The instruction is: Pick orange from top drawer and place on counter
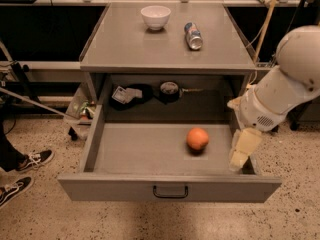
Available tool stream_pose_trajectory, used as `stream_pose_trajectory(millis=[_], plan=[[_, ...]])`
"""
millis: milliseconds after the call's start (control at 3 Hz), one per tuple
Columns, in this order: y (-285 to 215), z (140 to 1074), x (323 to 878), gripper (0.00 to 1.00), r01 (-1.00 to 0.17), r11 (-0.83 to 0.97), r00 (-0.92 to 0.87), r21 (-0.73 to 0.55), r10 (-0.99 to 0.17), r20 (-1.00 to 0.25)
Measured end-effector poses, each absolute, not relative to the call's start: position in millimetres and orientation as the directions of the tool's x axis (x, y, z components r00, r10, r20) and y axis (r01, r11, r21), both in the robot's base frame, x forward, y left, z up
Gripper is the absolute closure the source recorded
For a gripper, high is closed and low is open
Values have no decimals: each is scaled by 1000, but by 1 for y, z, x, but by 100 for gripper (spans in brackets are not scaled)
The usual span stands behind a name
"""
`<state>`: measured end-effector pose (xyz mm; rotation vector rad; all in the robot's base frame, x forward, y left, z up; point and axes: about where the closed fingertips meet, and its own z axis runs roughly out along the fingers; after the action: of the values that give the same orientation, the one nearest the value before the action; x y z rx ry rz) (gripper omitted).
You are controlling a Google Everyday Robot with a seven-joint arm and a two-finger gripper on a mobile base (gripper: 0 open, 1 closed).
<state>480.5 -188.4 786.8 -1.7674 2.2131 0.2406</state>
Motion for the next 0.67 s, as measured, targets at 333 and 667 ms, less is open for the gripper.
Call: stream_pose_trajectory(millis=[333, 667], plan=[[-169, 835, 518, 0, -977, 173, -106, -122, -899, -425], [-157, 859, 549, 0, -969, 159, -27, -187, -825, -564]])
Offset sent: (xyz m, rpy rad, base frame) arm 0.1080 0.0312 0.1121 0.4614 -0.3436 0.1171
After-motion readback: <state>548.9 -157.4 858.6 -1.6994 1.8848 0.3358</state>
